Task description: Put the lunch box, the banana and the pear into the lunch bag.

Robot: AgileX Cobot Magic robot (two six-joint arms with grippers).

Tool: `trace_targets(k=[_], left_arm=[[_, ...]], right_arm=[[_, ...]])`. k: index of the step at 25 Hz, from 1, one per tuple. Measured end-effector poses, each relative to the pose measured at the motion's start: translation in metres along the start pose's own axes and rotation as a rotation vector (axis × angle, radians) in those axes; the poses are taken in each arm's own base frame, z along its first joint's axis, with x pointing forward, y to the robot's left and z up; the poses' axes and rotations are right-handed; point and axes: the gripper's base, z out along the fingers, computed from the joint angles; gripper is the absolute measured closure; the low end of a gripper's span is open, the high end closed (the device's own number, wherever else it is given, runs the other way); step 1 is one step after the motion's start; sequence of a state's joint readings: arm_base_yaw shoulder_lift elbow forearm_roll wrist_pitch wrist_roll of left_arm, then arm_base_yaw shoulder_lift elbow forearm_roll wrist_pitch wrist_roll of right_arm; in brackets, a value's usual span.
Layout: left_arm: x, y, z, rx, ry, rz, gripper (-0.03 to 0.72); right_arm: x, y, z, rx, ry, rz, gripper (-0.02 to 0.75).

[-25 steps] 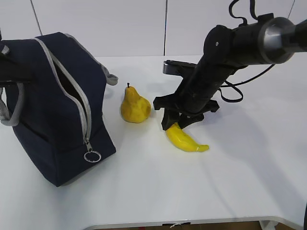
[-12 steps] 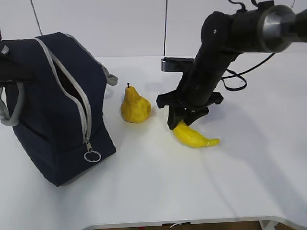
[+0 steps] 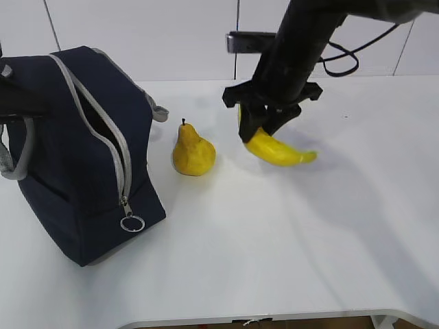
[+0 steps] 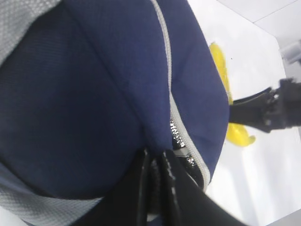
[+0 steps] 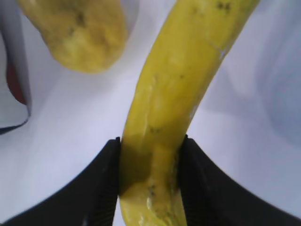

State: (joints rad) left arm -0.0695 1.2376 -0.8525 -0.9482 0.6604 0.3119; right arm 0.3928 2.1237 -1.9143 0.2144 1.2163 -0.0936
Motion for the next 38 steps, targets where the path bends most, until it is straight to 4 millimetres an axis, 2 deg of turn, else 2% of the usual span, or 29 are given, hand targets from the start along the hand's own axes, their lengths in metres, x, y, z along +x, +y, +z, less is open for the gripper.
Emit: trace_targets(k=[7,11,15,19,26,29,38], left_arm=[[0.0,0.0,0.0,-0.001,-0.002,0.0,0.685],[0.0,0.0,0.0,-0.001,-0.002,0.0,0.685],[0.0,0.0,0.0,-0.001,-0.002,0.0,0.685],[0.0,0.0,0.0,-0.001,-0.002,0.0,0.685],[0.0,0.0,0.0,-0.001,-0.002,0.0,0.685],[0.0,0.0,0.0,-0.001,-0.004,0.0,0.685],[0.0,0.0,0.0,-0.001,-0.004,0.0,0.685]], right_arm=[[-0.028,0.017,-0.058,-0.066,-0.208,-0.03,0.423],[-0.036,0.038,-0.087,-0.233,-0.31,-0.049,0.423],[-0.038,0.057,-0.099,-0.439,-0.361,-0.128,0.424],[-0.037,0.072,-0.103,-0.548,-0.386,-0.185,0.425],[-0.029,0.119,-0.097,-0.599,-0.369,-0.322,0.425],[-0.028,0.133,-0.096,-0.61,-0.385,-0.337,0.425],[-0.03,0.147,-0.086,-0.469,-0.404,-0.297,0.426]])
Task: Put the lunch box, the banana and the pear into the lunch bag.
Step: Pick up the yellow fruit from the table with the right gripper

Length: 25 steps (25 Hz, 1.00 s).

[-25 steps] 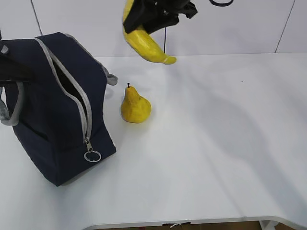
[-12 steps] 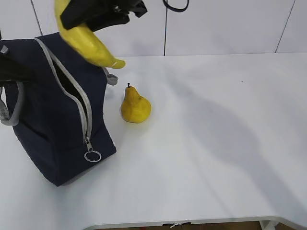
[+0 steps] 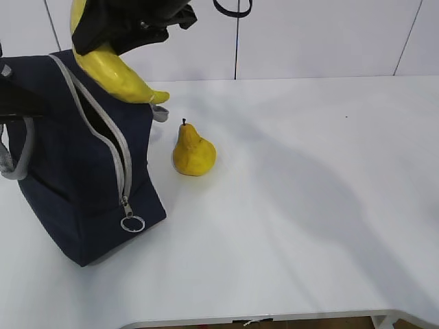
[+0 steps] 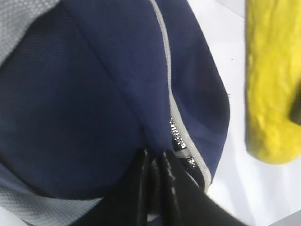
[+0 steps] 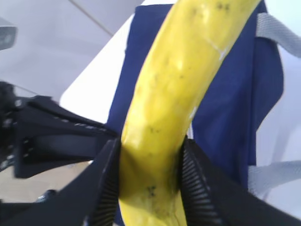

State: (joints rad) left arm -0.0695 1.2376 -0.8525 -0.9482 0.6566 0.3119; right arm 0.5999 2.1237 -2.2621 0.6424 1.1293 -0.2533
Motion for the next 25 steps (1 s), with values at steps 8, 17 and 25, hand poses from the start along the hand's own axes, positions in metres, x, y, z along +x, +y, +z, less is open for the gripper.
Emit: trace_targets(k=[8,17,25], left_arm=[[0.0,0.0,0.0,0.0,-0.001,0.0,0.685],[0.0,0.0,0.0,-0.002,-0.002,0.001,0.686],[0.0,0.0,0.0,-0.002,-0.002,0.003,0.686]], right_arm=[[-0.001,0.014,0.014,0.076,-0.03,-0.028,0.426],[0.015,-0.004,0.056,0.109,0.061,-0.011,0.426],[0.024,-0.008,0.076,0.1,0.099,0.0,0.426]])
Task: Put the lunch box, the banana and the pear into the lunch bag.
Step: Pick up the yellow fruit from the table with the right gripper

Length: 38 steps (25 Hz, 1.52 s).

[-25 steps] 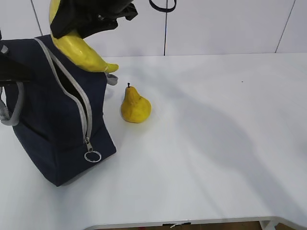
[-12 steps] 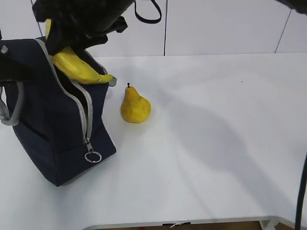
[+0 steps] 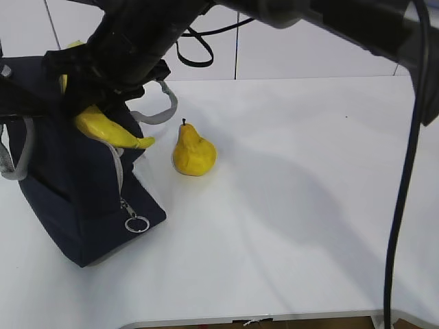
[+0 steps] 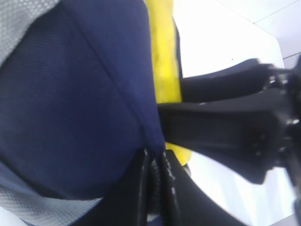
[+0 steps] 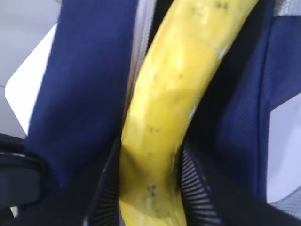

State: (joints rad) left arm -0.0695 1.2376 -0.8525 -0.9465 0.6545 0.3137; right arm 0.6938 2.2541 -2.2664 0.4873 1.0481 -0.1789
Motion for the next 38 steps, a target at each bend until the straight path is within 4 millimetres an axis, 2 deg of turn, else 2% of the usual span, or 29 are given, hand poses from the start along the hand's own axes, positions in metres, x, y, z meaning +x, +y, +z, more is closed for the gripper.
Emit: trace_targets(k=[4,7,10,17,26,30,35,38], left_arm=[[0.0,0.0,0.0,0.0,0.0,0.0,0.686],[0.0,0.0,0.0,-0.001,0.0,0.001,0.686],[0.0,0.0,0.0,-0.002,0.001,0.003,0.686],[0.001,0.0,0.0,0.0,0.009,0.003,0.686],[0.002,0.0,0.0,0.005,0.023,0.035,0.686],[0.002,-0.001,0.0,0.006,0.025,0.049,0.686],[0.002,-0.001,0.0,0.007,0.024,0.057,0.686],[0.002,-0.001,0.0,0.007,0.024,0.058,0.686]], right_arm=[[0.004,0.011,0.007,-0.015,0.043,-0.025,0.426],[0.005,0.023,0.005,-0.01,0.074,-0.069,0.426],[0.003,0.028,-0.006,0.027,0.109,-0.095,0.426],[-0.012,0.028,-0.036,0.185,0.055,-0.126,0.427],[-0.018,0.039,-0.065,0.154,0.003,-0.107,0.427],[-0.023,0.031,-0.084,0.032,-0.042,-0.001,0.427],[-0.029,0.004,-0.102,-0.058,-0.089,0.13,0.427],[-0.03,0.005,-0.104,-0.143,-0.096,0.194,0.428]])
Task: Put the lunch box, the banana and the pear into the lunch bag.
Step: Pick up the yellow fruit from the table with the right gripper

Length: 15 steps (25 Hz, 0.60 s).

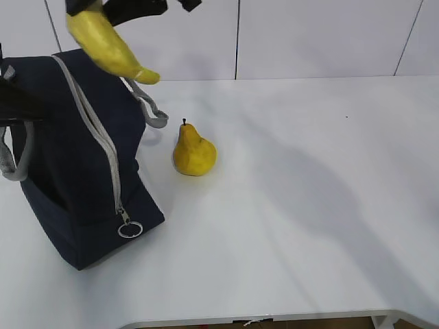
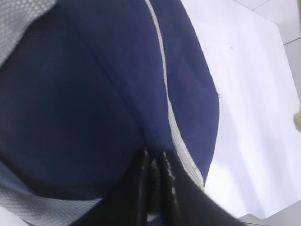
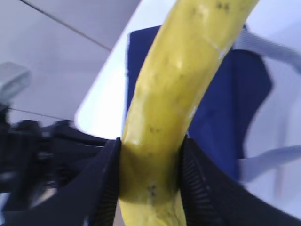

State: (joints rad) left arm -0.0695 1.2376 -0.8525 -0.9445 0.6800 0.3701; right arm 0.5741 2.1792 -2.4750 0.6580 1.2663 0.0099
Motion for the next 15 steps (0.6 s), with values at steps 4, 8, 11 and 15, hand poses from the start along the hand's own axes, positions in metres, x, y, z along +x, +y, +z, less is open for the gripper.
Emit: trace_targets(k=[4,8,11,15], left_arm=[[0.0,0.0,0.0,0.0,0.0,0.002,0.686],[0.0,0.0,0.0,0.001,0.003,0.012,0.686],[0.0,0.0,0.0,0.001,0.003,0.018,0.686],[0.0,0.0,0.0,0.002,0.003,0.019,0.686]], right_arm=[[0.001,0.001,0.015,-0.15,0.027,0.057,0.428],[0.004,-0.009,0.034,-0.208,0.057,0.09,0.428],[0.005,-0.014,0.042,-0.234,0.067,0.098,0.428],[0.007,-0.021,0.052,-0.246,0.08,0.117,0.428]])
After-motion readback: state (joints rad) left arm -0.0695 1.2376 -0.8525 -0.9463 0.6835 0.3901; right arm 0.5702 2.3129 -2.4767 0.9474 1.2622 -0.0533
